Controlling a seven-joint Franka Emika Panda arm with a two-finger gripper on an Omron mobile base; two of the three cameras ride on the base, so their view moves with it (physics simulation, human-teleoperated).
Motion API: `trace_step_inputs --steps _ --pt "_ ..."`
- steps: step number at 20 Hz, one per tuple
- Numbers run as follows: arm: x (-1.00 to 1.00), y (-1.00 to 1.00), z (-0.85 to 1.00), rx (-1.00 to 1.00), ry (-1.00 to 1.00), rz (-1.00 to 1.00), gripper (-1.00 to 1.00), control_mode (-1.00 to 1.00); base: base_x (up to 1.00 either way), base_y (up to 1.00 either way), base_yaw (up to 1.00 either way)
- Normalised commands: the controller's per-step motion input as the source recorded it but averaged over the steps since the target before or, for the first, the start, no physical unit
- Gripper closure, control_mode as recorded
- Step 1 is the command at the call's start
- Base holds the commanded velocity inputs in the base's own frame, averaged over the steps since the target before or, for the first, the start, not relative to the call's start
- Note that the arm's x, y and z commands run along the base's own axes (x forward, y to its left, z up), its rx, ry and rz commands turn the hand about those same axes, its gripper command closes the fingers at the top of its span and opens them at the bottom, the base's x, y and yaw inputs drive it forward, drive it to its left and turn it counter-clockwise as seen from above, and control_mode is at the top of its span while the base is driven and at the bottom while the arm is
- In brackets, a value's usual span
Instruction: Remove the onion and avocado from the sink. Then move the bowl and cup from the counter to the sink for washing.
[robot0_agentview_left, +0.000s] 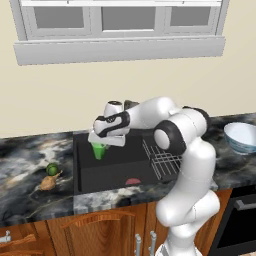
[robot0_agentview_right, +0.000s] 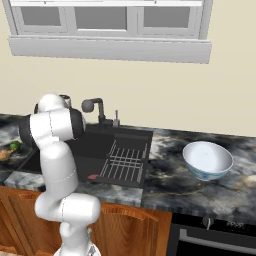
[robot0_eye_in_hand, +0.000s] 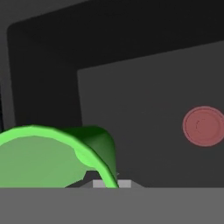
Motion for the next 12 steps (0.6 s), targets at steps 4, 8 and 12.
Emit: trace_step_inputs --steps 4,8,12 --pt "0.13 0.01 -0.24 0.0 0.0 0.0 1.0 -1.0 0.0 0.0 0.0" --pt "0.12 0.03 -0.24 0.0 0.0 0.0 1.0 -1.0 0.0 0.0 0.0" --pt "0.12 0.0 -0.25 0.0 0.0 0.0 1.0 -1.0 0.0 0.0 0.0"
